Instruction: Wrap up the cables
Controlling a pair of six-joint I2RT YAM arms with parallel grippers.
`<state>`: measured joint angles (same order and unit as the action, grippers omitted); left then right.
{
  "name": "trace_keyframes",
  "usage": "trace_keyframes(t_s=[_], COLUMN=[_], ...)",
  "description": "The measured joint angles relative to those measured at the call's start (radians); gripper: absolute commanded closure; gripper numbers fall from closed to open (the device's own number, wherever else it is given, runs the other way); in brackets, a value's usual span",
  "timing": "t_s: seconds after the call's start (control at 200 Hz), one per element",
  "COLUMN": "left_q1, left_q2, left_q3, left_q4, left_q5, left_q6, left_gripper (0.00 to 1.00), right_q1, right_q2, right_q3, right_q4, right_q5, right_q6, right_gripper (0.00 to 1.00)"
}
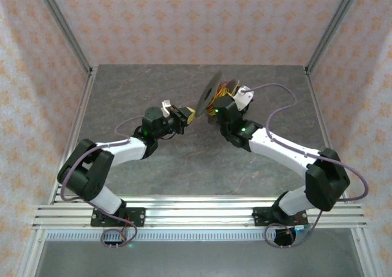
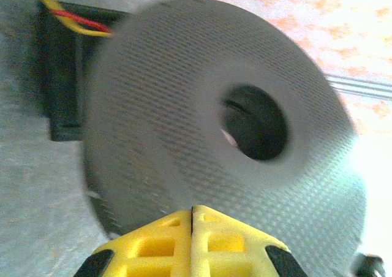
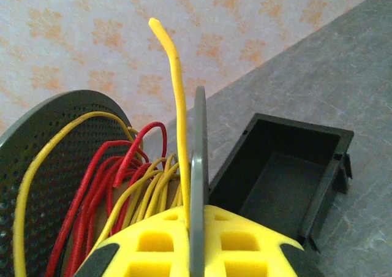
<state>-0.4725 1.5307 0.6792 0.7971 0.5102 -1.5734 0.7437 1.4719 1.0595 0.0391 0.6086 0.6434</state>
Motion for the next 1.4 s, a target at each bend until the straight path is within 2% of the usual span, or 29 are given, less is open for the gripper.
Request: trace_keyframes(t_s=[0.135, 0.37, 0.41, 0.501, 0.551, 0.586, 0.621, 0.631, 0.716, 0.826, 1.011, 1.171, 1.401], left_q1=[-0.043, -0.042, -0.038, -0.023, -0.008, 0.005, 0.024, 0.032, 0.114, 0.249, 0.42, 0.48, 0.487], left_q2=[-0.041, -0.074, -0.106, -0.221, -0.294, -0.34, -0.384, -0.398, -0.482, -0.537, -0.541, -0.529, -0.519], left_q3=[0.0, 0.0, 0.002, 0.034, 0.084, 0.121, 0.162, 0.175, 0.272, 0.371, 0.486, 0.516, 0.517], left_q4=[-0.001, -0.108, -0.163, -0.366, -0.504, -0.584, -0.66, -0.685, -0.849, -1.045, -1.329, -1.437, -1.502], left_q5=[-0.048, -0.082, -0.083, -0.108, -0.132, -0.145, -0.154, -0.155, -0.156, -0.152, -0.114, -0.082, -0.076], left_q6=[0.001, 0.039, 0.064, 0.179, 0.254, 0.304, 0.356, 0.377, 0.488, 0.623, 0.809, 0.895, 0.947], left_gripper=[1.0, 1.0, 0.88, 0.49, 0.3, 0.2, 0.03, 0.01, 0.01, 0.01, 0.01, 0.01, 0.01], right_q1=[0.001, 0.018, 0.019, 0.019, 0.019, 0.02, 0.025, 0.027, 0.055, 0.124, 0.25, 0.283, 0.315], right_q2=[0.073, 0.089, 0.089, 0.089, 0.089, 0.089, 0.089, 0.089, 0.089, 0.09, 0.141, 0.217, 0.407], right_q3=[0.061, 0.073, 0.079, 0.107, 0.122, 0.132, 0.142, 0.145, 0.165, 0.193, 0.288, 0.333, 0.34], right_q4=[-0.04, -0.08, -0.09, -0.111, -0.113, -0.115, -0.116, -0.118, -0.13, -0.158, -0.217, -0.208, -0.101], right_q5=[0.002, -0.005, -0.014, -0.06, -0.093, -0.118, -0.145, -0.153, -0.205, -0.255, -0.24, -0.179, -0.079], right_q6=[0.019, 0.012, 0.0, -0.043, -0.075, -0.1, -0.135, -0.148, -0.245, -0.443, -0.794, -1.069, -1.395], right_gripper=[1.0, 1.0, 1.0, 1.0, 1.0, 1.0, 1.0, 1.0, 1.0, 1.0, 1.0, 1.0, 1.0])
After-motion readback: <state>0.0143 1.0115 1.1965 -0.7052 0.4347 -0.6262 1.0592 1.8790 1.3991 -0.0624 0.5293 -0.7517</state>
